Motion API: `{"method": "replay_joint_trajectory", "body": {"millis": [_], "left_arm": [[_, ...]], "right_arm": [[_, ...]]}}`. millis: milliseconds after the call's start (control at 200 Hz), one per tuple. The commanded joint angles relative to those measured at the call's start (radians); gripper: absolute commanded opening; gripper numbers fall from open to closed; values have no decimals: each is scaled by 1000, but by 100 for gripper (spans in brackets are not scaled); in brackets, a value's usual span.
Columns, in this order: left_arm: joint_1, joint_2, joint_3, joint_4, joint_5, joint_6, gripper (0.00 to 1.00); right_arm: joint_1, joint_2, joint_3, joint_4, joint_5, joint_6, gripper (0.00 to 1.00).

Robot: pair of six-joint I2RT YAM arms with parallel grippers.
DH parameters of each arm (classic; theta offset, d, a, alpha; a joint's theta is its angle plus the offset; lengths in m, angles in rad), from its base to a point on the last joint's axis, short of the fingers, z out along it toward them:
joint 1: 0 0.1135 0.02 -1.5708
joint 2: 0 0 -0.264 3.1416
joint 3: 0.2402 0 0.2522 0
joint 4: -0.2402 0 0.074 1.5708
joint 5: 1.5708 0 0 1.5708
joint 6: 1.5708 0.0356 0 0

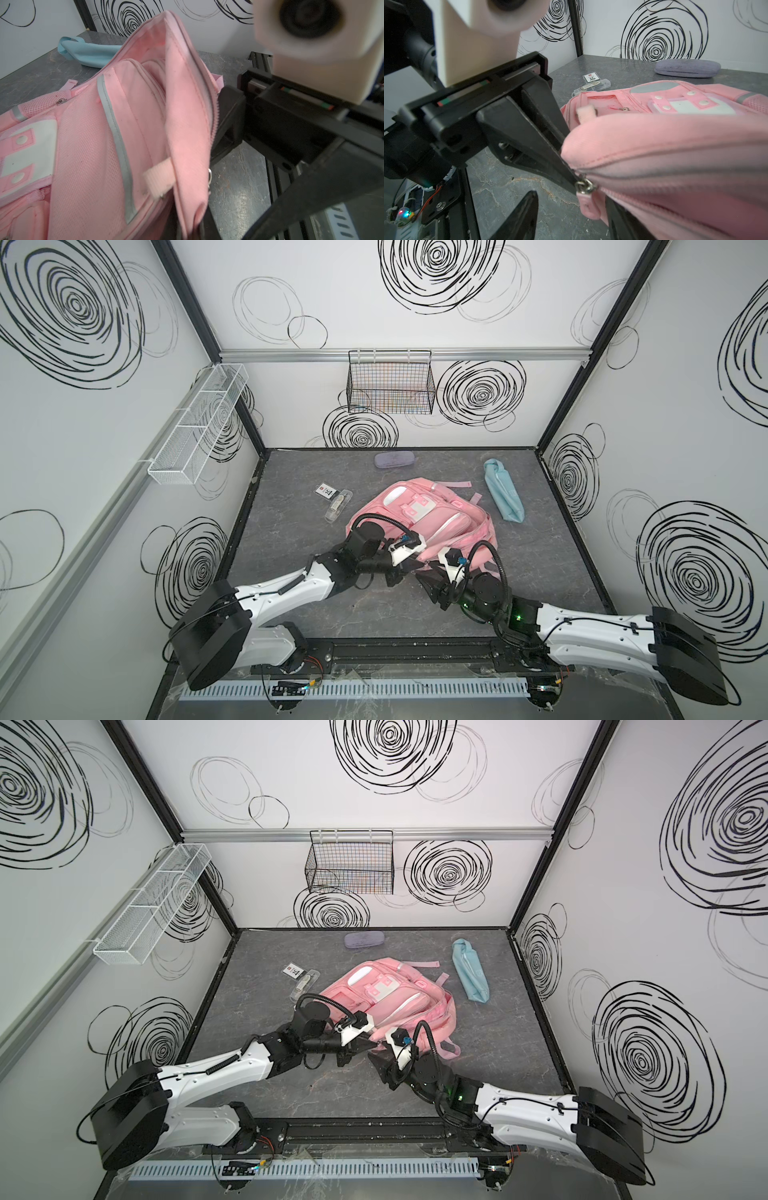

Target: Pack the student bag

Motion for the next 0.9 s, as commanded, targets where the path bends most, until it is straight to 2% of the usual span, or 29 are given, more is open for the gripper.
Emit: {"method": "replay_joint_trajectory", "body": {"millis": [0, 225, 350, 520, 620, 675, 895], "left_arm": [[-35, -37, 54, 107, 263, -51, 0], [-49, -49, 55, 84, 277, -43, 0], [-56, -52, 52, 88, 291, -48, 0], [-64, -42, 54, 85, 304, -60, 0], [-75, -36, 55, 91, 308, -70, 0], [-76, -35, 55, 91, 308, -71, 0], [-75, -32, 62, 53, 253, -49, 0]], "right_arm": [[-39, -1, -19, -19, 177, -63, 56], [-39, 24, -19, 5, 334, -82, 44], [-40, 48, -11, 28, 377, -90, 40], [-39, 84, 9, 36, 394, -87, 36], [-30, 115, 17, 46, 411, -85, 44], [-24, 128, 20, 58, 422, -90, 44], [-13, 127, 39, 49, 406, -108, 30]]}}
